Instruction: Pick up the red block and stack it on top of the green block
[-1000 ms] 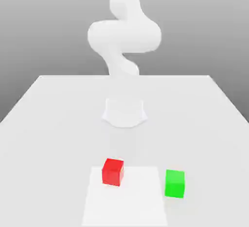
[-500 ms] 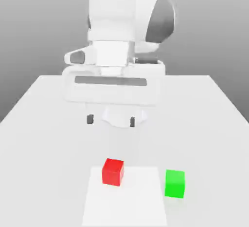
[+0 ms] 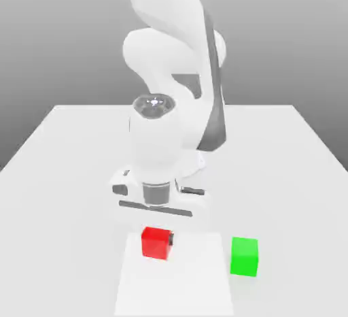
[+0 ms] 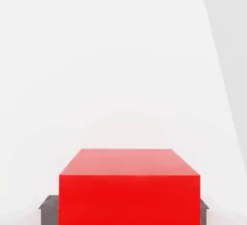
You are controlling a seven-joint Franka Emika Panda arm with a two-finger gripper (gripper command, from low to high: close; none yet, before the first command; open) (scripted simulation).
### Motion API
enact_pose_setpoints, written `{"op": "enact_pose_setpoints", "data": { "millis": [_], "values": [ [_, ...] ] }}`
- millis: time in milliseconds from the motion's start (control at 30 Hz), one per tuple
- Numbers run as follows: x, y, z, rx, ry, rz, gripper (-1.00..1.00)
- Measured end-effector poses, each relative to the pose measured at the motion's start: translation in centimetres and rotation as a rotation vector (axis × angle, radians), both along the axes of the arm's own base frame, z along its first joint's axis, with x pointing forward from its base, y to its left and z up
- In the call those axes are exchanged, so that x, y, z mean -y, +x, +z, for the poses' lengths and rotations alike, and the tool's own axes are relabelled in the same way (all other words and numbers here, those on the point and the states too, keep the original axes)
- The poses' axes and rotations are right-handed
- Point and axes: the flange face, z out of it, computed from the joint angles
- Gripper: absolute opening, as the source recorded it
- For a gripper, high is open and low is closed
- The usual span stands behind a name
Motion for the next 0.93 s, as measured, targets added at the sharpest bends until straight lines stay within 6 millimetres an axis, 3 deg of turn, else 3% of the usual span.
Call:
{"op": "enact_pose_setpoints", "data": {
  "millis": [100,300,433,600,667,800,833,933],
  "values": [
    [0.0,0.0,0.5,0.000,0.000,0.000,-1.00],
    [0.0,0.0,5.5,0.000,0.000,0.000,-1.00],
    [-6.0,1.7,7.4,0.000,0.000,0.028,-1.00],
    [-15.5,2.6,9.5,0.000,0.001,0.043,-1.00],
    [-16.8,2.7,8.7,0.001,0.000,0.032,-1.00],
    [-16.9,2.9,4.8,0.001,0.000,0.020,-1.00],
    [-16.9,2.8,3.9,0.001,0.000,0.020,1.00],
    [-16.9,2.8,3.9,0.001,0.000,0.020,1.00]
  ]
}}
